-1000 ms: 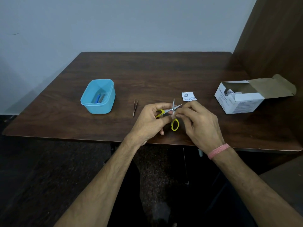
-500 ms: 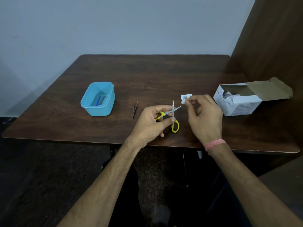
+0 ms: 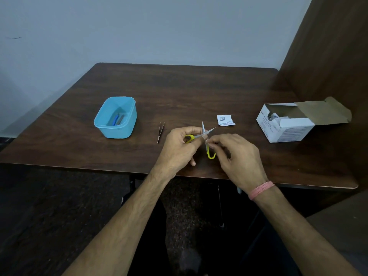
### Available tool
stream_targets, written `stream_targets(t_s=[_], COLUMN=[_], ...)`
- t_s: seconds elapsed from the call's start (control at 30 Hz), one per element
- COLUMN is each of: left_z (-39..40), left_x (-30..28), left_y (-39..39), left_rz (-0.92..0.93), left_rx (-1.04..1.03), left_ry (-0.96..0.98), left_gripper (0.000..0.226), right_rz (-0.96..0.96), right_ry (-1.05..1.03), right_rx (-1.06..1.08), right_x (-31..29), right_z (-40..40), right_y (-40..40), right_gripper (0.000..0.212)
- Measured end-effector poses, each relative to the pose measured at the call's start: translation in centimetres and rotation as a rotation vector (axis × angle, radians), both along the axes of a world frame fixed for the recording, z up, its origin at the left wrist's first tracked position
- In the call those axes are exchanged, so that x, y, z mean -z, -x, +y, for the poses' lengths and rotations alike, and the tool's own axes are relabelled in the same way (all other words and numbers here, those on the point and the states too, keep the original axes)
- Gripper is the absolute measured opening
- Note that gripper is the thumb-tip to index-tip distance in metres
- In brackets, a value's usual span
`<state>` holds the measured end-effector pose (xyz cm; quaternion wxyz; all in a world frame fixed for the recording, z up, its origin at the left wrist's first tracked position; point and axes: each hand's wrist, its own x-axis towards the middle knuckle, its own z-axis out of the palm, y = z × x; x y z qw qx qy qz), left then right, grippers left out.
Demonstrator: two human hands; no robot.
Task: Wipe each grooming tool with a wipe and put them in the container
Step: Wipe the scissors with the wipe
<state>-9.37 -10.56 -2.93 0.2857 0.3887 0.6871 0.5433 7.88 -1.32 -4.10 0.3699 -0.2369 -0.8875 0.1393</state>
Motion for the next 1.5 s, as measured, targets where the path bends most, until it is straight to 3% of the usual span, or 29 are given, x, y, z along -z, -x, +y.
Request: stream_targets(t_s=[0.23, 0.7, 1.03, 1.5], left_z=[0.0, 0.2, 0.4, 0.1], left_x=[0.0, 0.5, 0.7, 0.5], left_y=[-0.2, -0.2, -0.4, -0.5], left_rz=[0.113, 0.115, 0.114, 0.126], left_rx=[-0.025, -0.038, -0.051, -0.072], left_ry=[0.044, -0.023, -0.029, -0.026], left_gripper=[0.010, 0.012, 0.013, 0.014], right_rz=[0.031, -0.013, 0.002, -0.020], right_ry=[0.052, 0.024, 0.017, 0.169], right_rx=[-0.019, -0.020, 0.116, 0.307], right_x=[0.3, 0.7, 1.5, 1.3], right_z=[0.3, -1.4, -3.1, -5.0], right_y=[-0.4, -0.9, -0.8, -1.1], right_gripper=[0.012, 0.012, 0.009, 0.004])
